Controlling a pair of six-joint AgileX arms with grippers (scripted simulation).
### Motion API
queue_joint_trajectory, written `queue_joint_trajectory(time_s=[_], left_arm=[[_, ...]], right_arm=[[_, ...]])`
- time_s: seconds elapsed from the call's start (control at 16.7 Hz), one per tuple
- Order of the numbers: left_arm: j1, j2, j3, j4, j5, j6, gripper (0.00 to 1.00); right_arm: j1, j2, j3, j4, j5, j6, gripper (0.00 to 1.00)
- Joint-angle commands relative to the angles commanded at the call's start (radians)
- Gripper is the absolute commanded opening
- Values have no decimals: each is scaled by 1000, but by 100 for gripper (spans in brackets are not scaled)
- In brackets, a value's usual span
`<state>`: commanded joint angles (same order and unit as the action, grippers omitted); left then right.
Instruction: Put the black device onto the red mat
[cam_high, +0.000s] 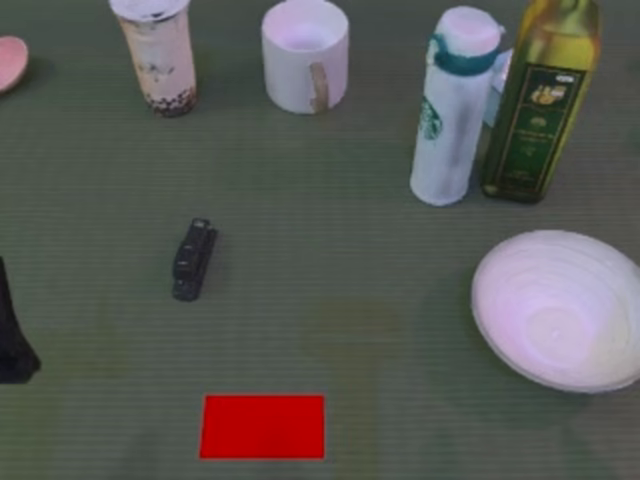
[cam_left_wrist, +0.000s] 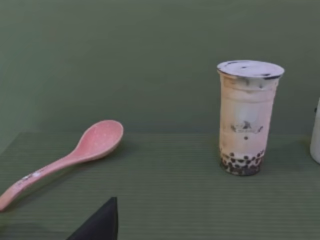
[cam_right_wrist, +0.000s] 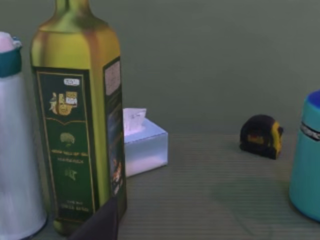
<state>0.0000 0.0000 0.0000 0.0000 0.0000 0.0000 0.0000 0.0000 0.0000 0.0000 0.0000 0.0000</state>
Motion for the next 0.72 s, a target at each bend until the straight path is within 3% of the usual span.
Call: queue_joint_trajectory(time_s=[0.36, 0.72], left_arm=[[-25, 103, 103, -75, 4, -11, 100], [-101, 575, 534, -362, 3, -51, 100]], right_arm=[[0, 0, 0, 0, 0, 0, 100], [0, 0, 0, 0, 0, 0, 100]])
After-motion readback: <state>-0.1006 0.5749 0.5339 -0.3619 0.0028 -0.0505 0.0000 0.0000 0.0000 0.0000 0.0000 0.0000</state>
